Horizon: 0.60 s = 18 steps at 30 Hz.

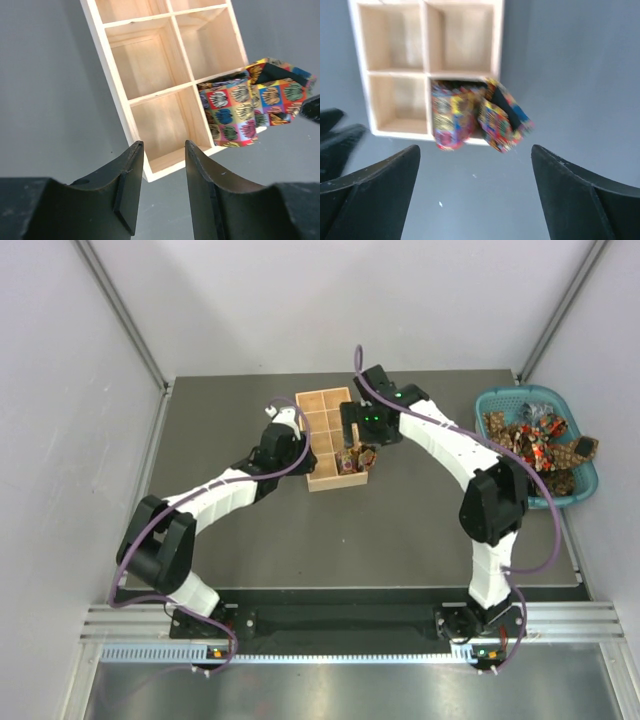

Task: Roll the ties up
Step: Place the rolled tie into the container

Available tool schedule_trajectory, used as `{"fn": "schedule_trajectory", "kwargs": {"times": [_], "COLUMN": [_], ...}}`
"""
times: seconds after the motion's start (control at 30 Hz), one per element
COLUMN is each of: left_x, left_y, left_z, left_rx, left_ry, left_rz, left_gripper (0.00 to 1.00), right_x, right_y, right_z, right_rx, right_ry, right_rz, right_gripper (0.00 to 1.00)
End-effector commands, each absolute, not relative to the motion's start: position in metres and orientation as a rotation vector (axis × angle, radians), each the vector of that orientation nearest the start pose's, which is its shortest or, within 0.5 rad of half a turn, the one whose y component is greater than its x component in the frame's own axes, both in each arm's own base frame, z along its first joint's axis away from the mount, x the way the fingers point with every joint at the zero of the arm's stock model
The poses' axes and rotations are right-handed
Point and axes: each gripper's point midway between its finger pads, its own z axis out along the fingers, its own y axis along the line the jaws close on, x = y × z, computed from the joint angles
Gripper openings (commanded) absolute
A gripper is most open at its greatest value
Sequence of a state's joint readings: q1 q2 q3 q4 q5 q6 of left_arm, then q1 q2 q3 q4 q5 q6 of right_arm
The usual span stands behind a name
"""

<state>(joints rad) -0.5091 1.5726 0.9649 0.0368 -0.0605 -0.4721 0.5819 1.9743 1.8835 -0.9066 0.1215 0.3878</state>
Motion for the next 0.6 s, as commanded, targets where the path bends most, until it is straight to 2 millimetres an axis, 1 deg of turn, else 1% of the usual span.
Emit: {"fn": "schedule_trajectory", "kwargs": {"times": [0.0,0.03,0.1,0.17,0.23,0.27,0.33,0.4,0.43,0.47,0.53,0.57], "left_x": [0.384,0.383,0.382,0.381,0.382,0.381,0.381,0.381,0.381,0.381,0.381,0.381], "left_y": [-0.230,-0.230,-0.230,-0.230,-0.230,-0.231,-0.230,-0.230,-0.229,-0.229,-0.228,-0.228], "left_z": [0.153,0.153,0.154,0.154,0.153,0.153,0.151,0.151,0.151,0.150,0.151,0.151], "left_rx": [0.032,0.033,0.032,0.036,0.034,0.038,0.041,0.044,0.044,0.048,0.046,0.048], "left_ry": [2.100,2.100,2.098,2.098,2.099,2.099,2.103,2.103,2.103,2.105,2.104,2.104], "left_rz": [-0.545,-0.545,-0.541,-0.543,-0.539,-0.540,-0.535,-0.529,-0.529,-0.523,-0.516,-0.517], "left_gripper": [0.44,0.44,0.45,0.44,0.45,0.44,0.44,0.45,0.44,0.45,0.45,0.45], "right_x": [0.411,0.407,0.410,0.408,0.409,0.410,0.411,0.411,0.411,0.412,0.412,0.412], "right_y": [0.249,0.245,0.248,0.252,0.259,0.262,0.267,0.275,0.279,0.280,0.286,0.286], "right_z": [0.181,0.170,0.171,0.162,0.161,0.155,0.154,0.147,0.149,0.140,0.139,0.133], "right_rx": [-0.166,-0.159,-0.164,-0.180,-0.195,-0.202,-0.215,-0.240,-0.249,-0.255,-0.260,-0.261], "right_ry": [2.485,2.507,2.488,2.502,2.507,2.519,2.517,2.529,2.522,2.541,2.548,2.561], "right_rz": [0.365,0.374,0.428,0.446,0.487,0.489,0.496,0.502,0.501,0.486,0.482,0.477], "right_gripper": [0.95,0.99,1.00,1.00,0.98,0.97,0.97,0.96,0.96,0.96,0.95,0.95]}}
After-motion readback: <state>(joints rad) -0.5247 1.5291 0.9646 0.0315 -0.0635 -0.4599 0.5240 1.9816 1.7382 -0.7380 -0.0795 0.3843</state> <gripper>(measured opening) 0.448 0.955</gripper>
